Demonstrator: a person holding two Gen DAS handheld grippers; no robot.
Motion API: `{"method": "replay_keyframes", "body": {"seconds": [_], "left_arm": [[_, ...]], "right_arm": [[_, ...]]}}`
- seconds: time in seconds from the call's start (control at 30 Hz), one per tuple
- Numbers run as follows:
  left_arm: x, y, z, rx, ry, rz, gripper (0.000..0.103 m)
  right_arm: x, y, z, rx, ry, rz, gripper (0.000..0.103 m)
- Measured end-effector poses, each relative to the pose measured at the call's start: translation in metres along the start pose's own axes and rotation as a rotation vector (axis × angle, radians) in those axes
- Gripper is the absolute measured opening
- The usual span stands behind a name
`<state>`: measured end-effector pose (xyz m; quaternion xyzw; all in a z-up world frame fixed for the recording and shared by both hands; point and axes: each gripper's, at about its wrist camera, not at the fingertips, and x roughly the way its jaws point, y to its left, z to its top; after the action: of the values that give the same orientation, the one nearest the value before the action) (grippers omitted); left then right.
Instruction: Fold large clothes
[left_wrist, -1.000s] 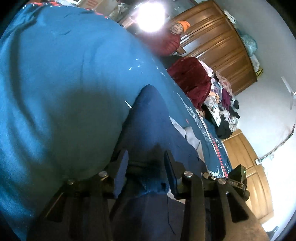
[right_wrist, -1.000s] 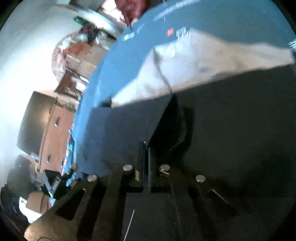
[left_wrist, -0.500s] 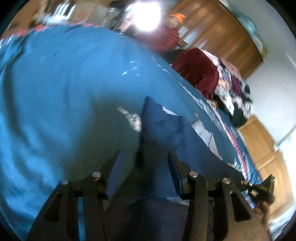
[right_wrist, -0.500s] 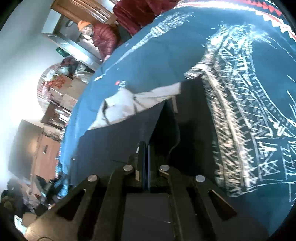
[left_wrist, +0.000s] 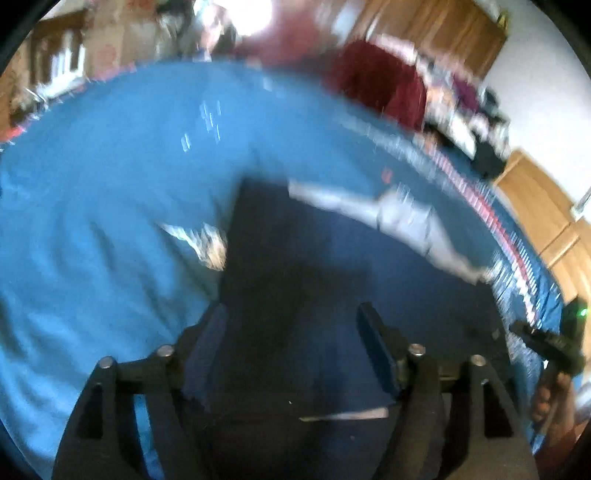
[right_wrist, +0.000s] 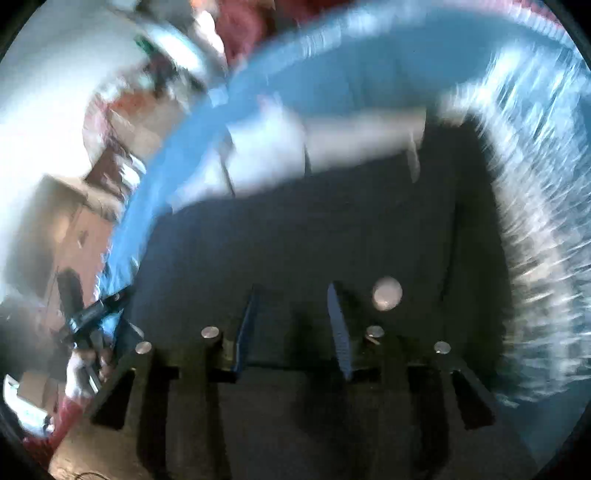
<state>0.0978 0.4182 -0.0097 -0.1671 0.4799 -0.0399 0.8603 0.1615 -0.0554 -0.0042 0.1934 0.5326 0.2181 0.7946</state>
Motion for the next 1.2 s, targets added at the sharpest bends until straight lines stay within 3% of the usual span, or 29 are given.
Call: {"method": "replay_keyframes", "body": {"seconds": [0.03,0.07,0.1,0.13,0.17,0.2,0.3,0.37,0.43,0.57,0.67,0.83,1.2], "left_arm": [[0.008,0.006,-0.004,0.003,0.018,-0.005,0.07],[-0.001,0.011,-0.005,-0.001,0.007,-0.019,0.07],[-0.012,0.014,-0.005,0.003,0.023,-0.009,0.061],[-0.027,0.02,-0.007,0.012,0.031,0.0,0.052],[-0.045,0.026,-0.013,0.017,0.018,-0.001,0.053],[-0.063,0.033,-0.02,0.025,-0.001,0.031,0.061],[-0.12,0.042,-0.057,0.053,-0.099,0.157,0.063],[-0.152,0.03,-0.089,0.065,-0.166,0.148,0.07],[-0.169,0.011,-0.119,0.098,-0.202,0.177,0.077],[-0.174,0.003,-0.165,0.052,-0.123,0.109,0.074],[-0.195,-0.013,-0.184,0.067,-0.154,0.129,0.073],[-0.23,-0.044,-0.192,0.101,-0.264,0.205,0.075],[-0.251,-0.035,-0.184,0.063,-0.291,0.215,0.075]], "right_arm": [[0.002,-0.005,-0.002,0.005,0.014,-0.005,0.012],[-0.01,-0.015,-0.007,0.036,0.016,-0.001,0.006],[-0.029,-0.022,-0.012,0.068,0.01,0.01,0.008],[-0.048,-0.025,-0.019,0.066,-0.014,-0.009,0.019],[-0.073,-0.023,-0.03,0.039,-0.049,-0.056,0.037],[-0.101,-0.02,-0.046,-0.001,-0.092,-0.119,0.043],[-0.163,0.004,-0.107,-0.068,-0.19,-0.298,0.064],[-0.182,0.023,-0.142,-0.096,-0.243,-0.359,0.08],[-0.192,0.037,-0.174,-0.102,-0.262,-0.373,0.086],[-0.19,0.063,-0.212,-0.156,-0.217,-0.531,0.084],[-0.189,0.094,-0.223,-0.2,-0.21,-0.594,0.083],[-0.203,0.12,-0.237,-0.204,-0.26,-0.621,0.083],[-0.216,0.138,-0.247,-0.235,-0.284,-0.64,0.083]]}}
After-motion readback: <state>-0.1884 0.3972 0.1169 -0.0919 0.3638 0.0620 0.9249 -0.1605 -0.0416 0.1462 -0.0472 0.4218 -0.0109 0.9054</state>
